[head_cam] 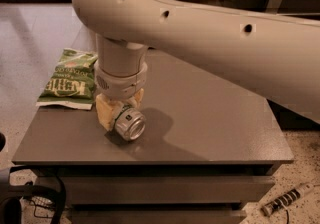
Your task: Place 7up can upright
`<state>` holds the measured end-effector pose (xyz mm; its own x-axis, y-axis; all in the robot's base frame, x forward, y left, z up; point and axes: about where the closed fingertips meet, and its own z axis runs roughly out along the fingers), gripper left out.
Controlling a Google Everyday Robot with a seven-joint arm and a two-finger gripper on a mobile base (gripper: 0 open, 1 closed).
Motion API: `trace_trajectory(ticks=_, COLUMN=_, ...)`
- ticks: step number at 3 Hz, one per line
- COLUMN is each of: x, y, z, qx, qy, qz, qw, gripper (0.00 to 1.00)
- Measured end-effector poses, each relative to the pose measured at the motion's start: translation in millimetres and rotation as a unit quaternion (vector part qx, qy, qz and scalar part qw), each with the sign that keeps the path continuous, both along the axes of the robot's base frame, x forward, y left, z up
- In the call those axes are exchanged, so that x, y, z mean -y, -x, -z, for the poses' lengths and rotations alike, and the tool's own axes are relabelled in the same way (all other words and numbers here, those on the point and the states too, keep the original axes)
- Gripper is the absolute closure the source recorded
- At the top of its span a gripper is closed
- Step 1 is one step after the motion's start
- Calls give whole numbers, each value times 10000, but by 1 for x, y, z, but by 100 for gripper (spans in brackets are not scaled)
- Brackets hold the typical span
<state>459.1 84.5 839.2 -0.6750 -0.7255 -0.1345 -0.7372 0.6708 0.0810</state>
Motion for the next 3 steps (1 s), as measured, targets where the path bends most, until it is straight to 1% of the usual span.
trace_trajectory(ticks=1, x=12, y=-4, z=-37, qx=522, qy=-342, qz=-234, qw=9978, gripper=100)
trace_trajectory(ticks=2, x=23, y=-8, z=-75, qx=1062, qy=-804, qz=-494, qw=9899, gripper=100)
trace_trajectory(ticks=3, x=27, y=-9, z=-102, qx=1609, qy=-1554, qz=-831, qw=9711, gripper=100)
